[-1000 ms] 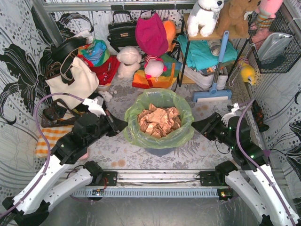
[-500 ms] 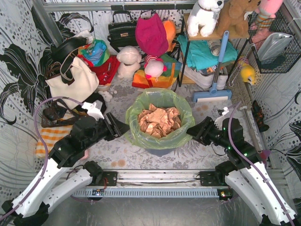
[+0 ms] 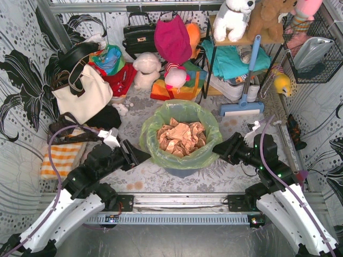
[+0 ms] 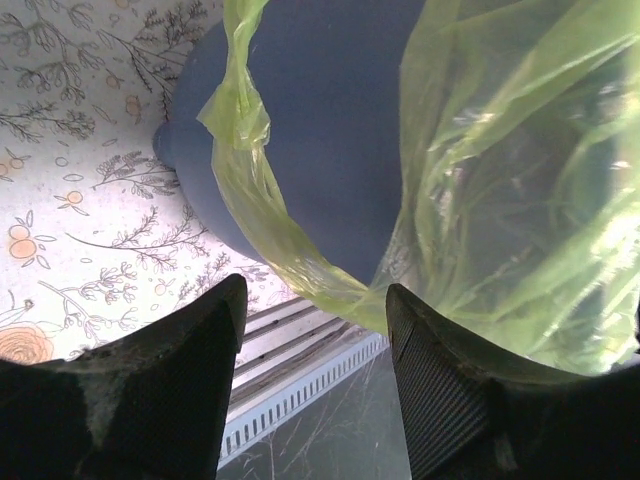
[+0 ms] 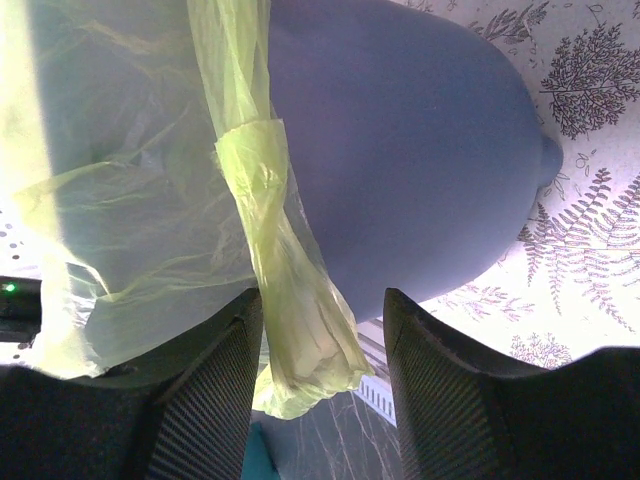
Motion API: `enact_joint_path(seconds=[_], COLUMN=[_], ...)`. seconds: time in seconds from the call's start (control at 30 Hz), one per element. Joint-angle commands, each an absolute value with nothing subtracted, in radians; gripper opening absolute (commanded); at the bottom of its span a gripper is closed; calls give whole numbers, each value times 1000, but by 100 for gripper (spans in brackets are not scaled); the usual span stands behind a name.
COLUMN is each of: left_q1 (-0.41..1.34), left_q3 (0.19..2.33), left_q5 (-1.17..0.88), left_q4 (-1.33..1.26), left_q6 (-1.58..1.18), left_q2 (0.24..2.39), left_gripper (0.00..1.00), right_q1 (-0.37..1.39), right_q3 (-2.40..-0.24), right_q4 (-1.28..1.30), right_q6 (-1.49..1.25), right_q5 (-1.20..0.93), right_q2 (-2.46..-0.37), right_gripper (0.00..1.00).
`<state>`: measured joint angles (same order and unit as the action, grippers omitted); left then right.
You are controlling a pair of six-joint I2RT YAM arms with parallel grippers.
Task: Tie the trash bag
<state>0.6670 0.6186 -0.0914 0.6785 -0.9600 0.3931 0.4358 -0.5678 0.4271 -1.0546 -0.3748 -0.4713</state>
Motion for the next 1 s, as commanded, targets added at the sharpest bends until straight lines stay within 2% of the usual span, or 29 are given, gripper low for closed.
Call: enact_joint_path(seconds=[0.0,0.2,0.47,0.6,0.7,0.8,0.97], left_q1=[670,669,670,670,669,670,669], left_q3=[564,523,416,413,426,471,593], left_q5=[-140,-89,-110,-115,-127,-145,-152], left_q4=[530,491,317,311,333,400,574], left_q6=[-997,-1021,-1075,-1072,-1068,-1043,-974], left_q2=[400,394,411,427,433,435,412], left_gripper=[67,74,63,50,21,2,0], right_q1=[439,439,438,439,439,439,439], right_q3=[-553,-550,-538,-540,-544,-565,-638], right_q4=[396,392,383,384,395,437,545], right_q6=[-1061,-1060,-1070,-1071,-1068,-1053,-1032], right_q5=[-398,-397,-399,-406,-416,-418,-387], right_q2=[-477,-482,-485,-482,-481,-474,-461], right_gripper=[51,51,48,31,14,0,0])
